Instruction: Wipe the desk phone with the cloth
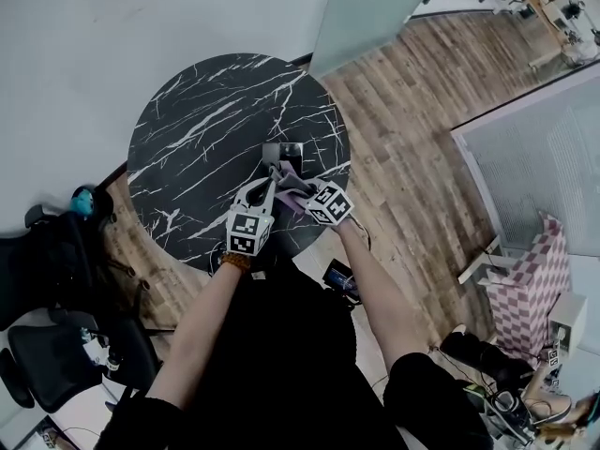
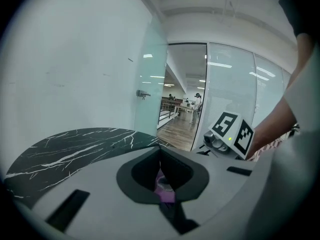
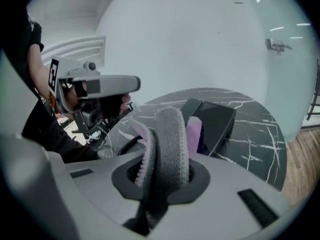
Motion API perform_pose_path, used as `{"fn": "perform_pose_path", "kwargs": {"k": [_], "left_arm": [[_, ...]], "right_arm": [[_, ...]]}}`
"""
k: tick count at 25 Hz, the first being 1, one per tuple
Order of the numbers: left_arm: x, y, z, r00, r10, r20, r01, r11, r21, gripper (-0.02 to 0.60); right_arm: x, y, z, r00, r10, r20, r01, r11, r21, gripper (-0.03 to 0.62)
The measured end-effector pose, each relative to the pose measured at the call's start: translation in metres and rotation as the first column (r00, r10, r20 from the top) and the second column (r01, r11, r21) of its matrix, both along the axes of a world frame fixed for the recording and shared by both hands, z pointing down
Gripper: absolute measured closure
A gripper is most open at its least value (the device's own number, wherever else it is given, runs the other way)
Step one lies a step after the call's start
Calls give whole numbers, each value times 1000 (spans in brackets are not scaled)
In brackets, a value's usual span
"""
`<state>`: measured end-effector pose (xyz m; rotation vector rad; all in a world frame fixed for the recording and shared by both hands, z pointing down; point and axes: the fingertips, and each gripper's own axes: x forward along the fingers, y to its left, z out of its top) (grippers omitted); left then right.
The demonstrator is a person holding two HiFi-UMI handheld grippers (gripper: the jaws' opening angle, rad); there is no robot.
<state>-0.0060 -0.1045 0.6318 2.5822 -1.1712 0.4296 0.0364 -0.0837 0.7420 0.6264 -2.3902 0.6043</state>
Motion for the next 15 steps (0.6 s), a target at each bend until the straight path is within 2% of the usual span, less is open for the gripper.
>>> {"fn": "perform_pose_path", "kwargs": {"k": [3, 4, 6, 8, 10, 13, 15], "left_arm": [[-4, -10, -24, 999, -39, -18, 40, 997, 61, 568], [-5, -14, -37, 999, -47, -20, 49, 994, 96, 568], [-6, -19, -65, 997, -67, -32, 71, 983, 168, 568], [-7, -24, -92, 995, -89, -48, 98, 968, 231, 568], [-8, -28, -114, 992, -108, -59, 121, 951, 283, 568], [-10, -32, -138, 988, -135, -79, 154, 930, 335, 568], [-10, -31, -153, 985, -146, -97, 171, 914, 367, 568]], "right_arm": [[-9, -15, -46, 996, 40, 74, -48, 993, 110, 537], [-11, -22, -66, 993, 66, 94, -81, 983, 167, 537], [-9, -37, -106, 981, 142, 134, -176, 940, 293, 537], [-4, -47, -145, 954, 231, 193, -291, 873, 392, 537], [3, -52, -184, 905, 319, 282, -419, 783, 459, 539], [17, -50, -231, 801, 428, 417, -596, 630, 498, 538], [22, -46, -251, 752, 472, 460, -659, 557, 506, 537]]}}
